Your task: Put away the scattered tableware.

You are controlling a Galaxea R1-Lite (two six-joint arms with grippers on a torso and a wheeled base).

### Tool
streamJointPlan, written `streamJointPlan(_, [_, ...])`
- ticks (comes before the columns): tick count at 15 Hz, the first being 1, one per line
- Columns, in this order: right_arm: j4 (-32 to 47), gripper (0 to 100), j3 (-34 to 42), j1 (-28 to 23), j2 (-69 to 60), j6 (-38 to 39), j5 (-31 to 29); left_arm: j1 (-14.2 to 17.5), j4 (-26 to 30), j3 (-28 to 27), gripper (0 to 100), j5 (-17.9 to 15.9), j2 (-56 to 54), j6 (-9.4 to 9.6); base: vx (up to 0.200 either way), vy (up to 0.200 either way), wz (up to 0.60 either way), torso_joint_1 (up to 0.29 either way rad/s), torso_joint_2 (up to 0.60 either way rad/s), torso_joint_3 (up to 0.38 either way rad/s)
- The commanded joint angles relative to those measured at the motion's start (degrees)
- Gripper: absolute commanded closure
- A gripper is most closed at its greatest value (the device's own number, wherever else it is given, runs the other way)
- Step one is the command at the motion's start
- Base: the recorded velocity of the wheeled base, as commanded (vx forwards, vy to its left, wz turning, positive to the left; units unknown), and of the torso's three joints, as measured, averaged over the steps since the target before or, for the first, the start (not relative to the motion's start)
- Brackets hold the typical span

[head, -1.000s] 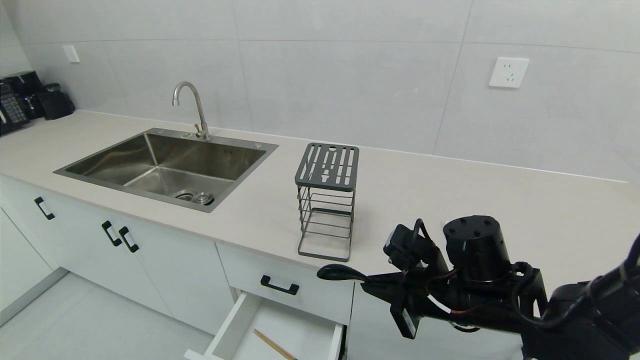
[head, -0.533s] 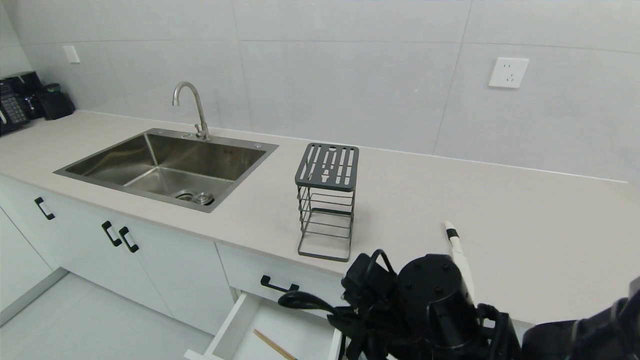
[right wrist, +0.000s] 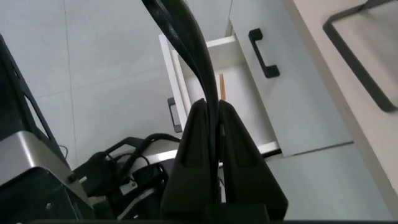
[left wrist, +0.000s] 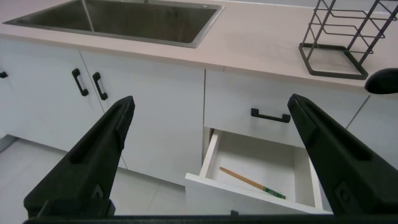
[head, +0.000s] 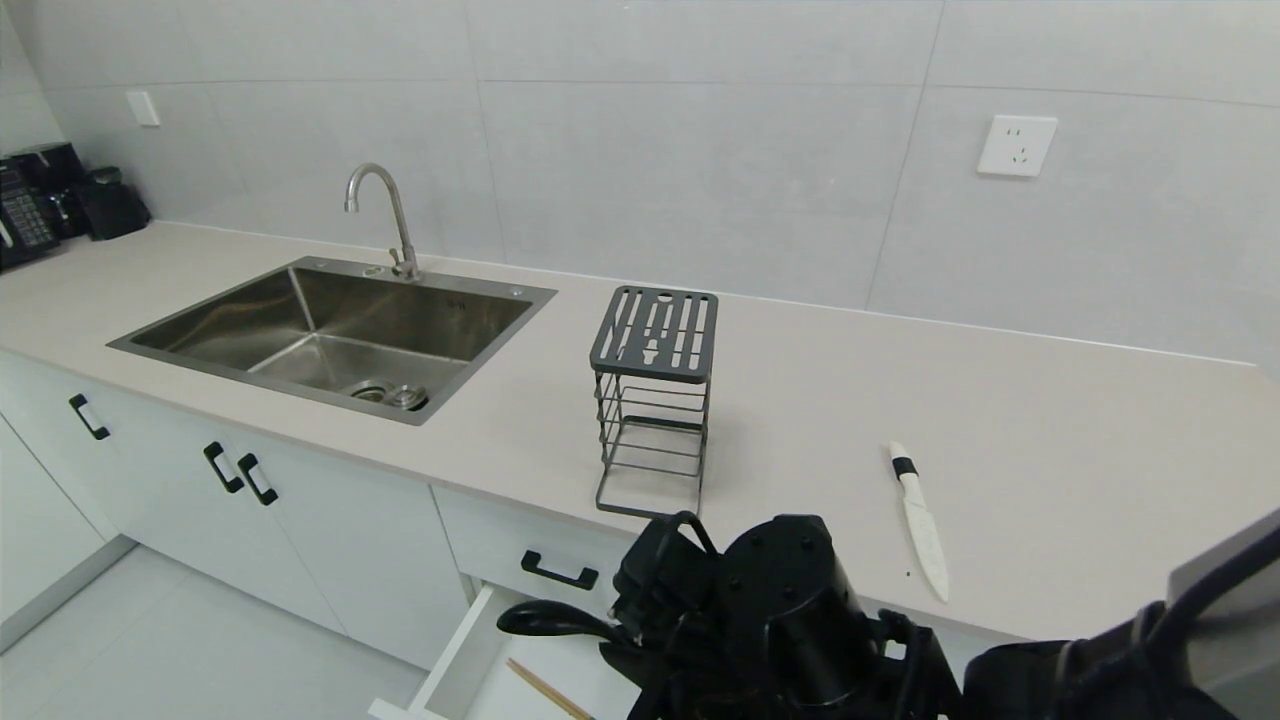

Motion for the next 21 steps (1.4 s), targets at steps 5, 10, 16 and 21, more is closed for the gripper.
streamJointPlan(5, [-0.36,100,-5.24,-0.43,6.40,-0.18,0.29,0.01,-0.01,0.00,0,0.00,0.07,0.02,0.000,0.000,0.00,0.000,0.00,0.000])
streamJointPlan(10, [-0.27,100,-7.35,-0.87,10.18,-1.67,0.20,0.01,-0.01,0.00,0,0.00,0.07,0.02,0.000,0.000,0.00,-0.187,0.36,0.180])
streamJointPlan(16, [-0.18,100,-9.72,-1.14,12.64,-2.55,0.29,0.01,-0.01,0.00,0,-0.09,0.07,0.02,0.000,0.000,0.00,-0.264,0.53,0.254])
streamJointPlan(21, [-0.27,100,-12.27,-1.31,14.67,-2.64,0.82,0.01,-0.01,0.00,0,0.00,0.07,0.02,0.000,0.000,0.00,-0.259,0.50,0.241])
